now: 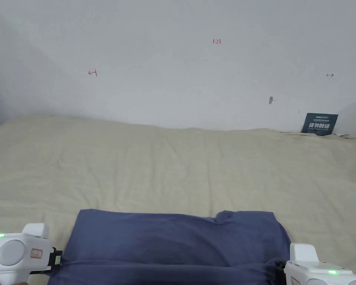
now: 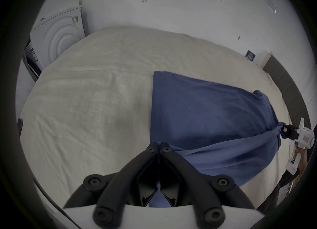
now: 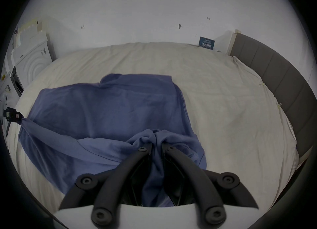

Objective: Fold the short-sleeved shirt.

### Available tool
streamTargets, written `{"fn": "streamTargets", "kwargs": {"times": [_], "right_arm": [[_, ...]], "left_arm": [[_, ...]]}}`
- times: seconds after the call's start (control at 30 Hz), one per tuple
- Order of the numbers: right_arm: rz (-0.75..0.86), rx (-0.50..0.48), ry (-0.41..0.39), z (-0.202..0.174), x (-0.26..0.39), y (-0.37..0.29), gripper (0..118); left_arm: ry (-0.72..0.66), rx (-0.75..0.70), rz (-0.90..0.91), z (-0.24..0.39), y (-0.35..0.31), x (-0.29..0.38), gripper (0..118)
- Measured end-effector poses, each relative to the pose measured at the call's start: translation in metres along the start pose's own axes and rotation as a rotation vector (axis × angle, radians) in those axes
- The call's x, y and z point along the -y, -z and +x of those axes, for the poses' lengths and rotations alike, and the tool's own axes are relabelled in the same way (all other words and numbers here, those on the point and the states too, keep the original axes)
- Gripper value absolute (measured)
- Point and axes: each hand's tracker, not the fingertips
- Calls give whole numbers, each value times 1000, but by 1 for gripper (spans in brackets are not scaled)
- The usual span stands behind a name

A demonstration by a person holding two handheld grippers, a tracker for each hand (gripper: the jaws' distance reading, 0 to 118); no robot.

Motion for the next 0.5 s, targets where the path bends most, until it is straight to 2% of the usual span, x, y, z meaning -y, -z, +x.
{"fn": "streamTargets", "kwargs": {"times": [0.2, 0.33, 0.43, 0.47, 0.5], "right_arm": [[-23, 1, 0, -1, 6, 10, 10], [7, 0, -10, -1, 8, 4, 14], [59, -10, 24, 2, 12, -14, 22], [75, -10, 30, 2, 14, -22, 23], [98, -10, 41, 3, 17, -31, 27]], "left_arm": [[-4, -10, -29, 5, 18, 1, 0], [-15, 2, -1, 4, 12, 4, 1], [-17, 27, 58, 0, -6, 11, 12], [-14, 32, 76, 1, -13, 14, 17], [-15, 30, 102, 2, -22, 19, 27]]}}
